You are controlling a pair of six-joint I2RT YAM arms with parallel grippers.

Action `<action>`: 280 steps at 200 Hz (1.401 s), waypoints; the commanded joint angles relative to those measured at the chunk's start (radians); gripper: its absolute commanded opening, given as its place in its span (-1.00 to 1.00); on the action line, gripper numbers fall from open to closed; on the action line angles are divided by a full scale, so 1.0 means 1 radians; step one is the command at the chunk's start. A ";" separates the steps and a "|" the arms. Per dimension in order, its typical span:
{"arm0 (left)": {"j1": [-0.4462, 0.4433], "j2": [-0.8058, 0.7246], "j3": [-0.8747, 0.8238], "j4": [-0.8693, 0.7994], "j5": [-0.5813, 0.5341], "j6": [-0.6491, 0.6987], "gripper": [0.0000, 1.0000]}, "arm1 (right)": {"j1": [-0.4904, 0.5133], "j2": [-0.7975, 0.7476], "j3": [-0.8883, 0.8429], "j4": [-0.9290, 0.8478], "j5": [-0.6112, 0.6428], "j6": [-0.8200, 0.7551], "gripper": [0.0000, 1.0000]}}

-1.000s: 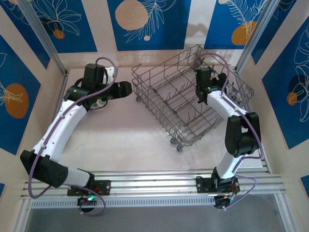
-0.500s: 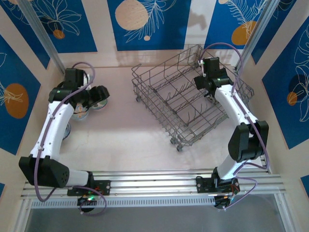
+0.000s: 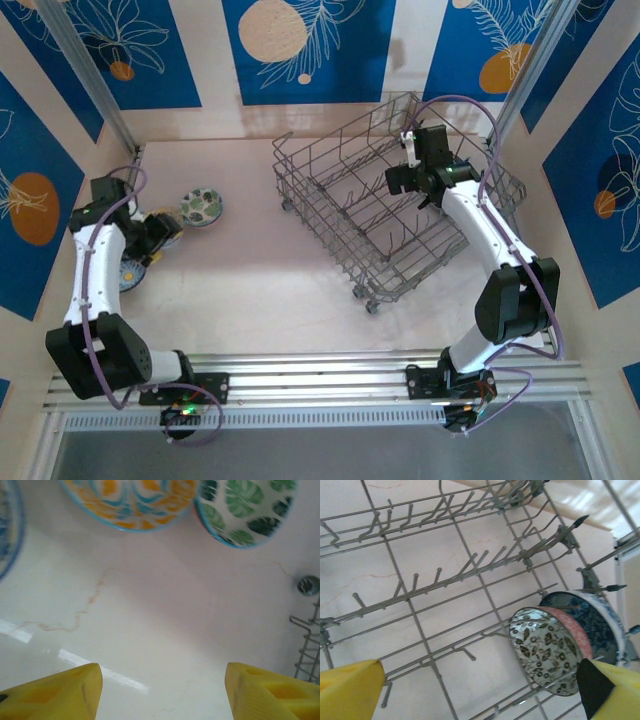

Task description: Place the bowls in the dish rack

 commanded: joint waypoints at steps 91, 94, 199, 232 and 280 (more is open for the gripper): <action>0.335 0.059 -0.059 -0.036 -0.084 0.040 0.23 | 0.014 -0.019 -0.015 -0.010 -0.080 0.038 0.98; 0.342 0.055 -0.063 -0.031 -0.084 0.035 0.23 | 0.014 -0.019 -0.013 -0.011 -0.081 0.037 0.98; 0.463 0.027 -0.163 0.066 -0.130 -0.037 0.07 | 0.029 0.015 0.053 -0.061 -0.079 0.034 0.98; 0.473 0.063 -0.183 0.100 -0.138 -0.040 0.03 | 0.029 0.015 0.047 -0.065 -0.079 0.038 0.98; 0.477 0.078 -0.211 0.159 -0.138 -0.058 -0.09 | 0.035 0.019 0.048 -0.067 -0.077 0.043 0.98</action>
